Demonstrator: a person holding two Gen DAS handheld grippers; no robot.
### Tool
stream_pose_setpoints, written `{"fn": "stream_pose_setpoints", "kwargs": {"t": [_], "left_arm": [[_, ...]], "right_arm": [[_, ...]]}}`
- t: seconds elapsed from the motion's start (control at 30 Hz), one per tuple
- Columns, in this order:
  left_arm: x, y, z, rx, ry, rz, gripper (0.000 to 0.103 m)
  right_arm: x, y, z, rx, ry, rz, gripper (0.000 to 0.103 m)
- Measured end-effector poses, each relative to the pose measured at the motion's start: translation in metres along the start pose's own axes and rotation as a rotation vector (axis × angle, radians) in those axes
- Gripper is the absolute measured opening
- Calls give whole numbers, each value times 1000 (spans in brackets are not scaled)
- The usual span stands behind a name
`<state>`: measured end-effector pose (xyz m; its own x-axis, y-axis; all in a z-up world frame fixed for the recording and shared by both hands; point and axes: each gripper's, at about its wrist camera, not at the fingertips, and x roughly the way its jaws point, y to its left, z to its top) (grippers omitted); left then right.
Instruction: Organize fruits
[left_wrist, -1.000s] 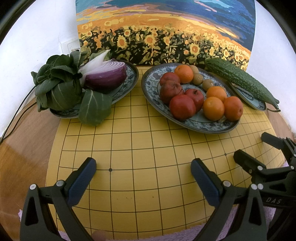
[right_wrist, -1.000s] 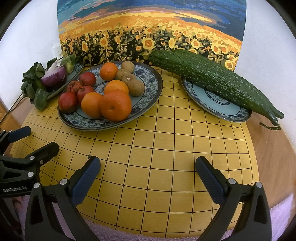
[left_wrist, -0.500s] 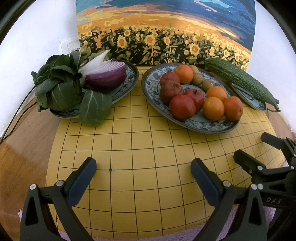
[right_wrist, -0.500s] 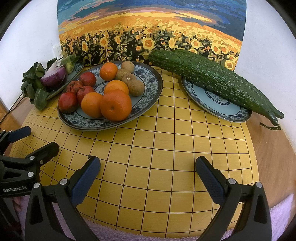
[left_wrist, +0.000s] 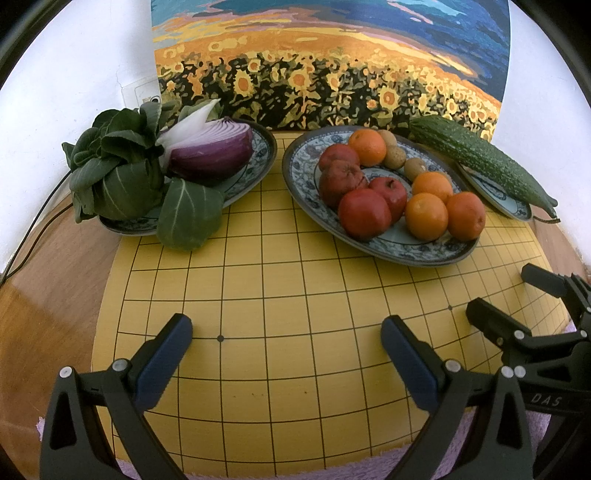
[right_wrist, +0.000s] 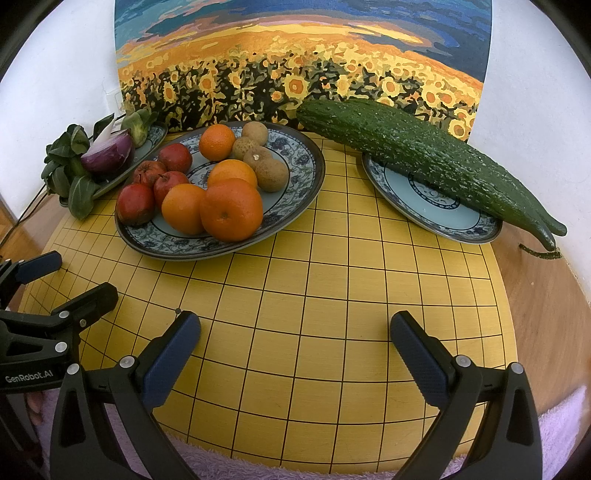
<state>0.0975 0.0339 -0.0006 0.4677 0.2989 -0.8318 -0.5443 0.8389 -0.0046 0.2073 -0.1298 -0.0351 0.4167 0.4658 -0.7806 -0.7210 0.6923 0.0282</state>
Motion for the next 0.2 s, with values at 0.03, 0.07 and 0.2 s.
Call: {"fn": "stream_pose_setpoints", "kwargs": {"t": [0.03, 0.07, 0.2], "left_arm": [[0, 0, 0, 0, 0, 0, 103], [0, 0, 0, 0, 0, 0, 103], [0, 0, 0, 0, 0, 0, 103]], "right_arm": [[0, 0, 0, 0, 0, 0, 103], [0, 1, 0, 0, 0, 0, 103], [0, 1, 0, 0, 0, 0, 103]]}}
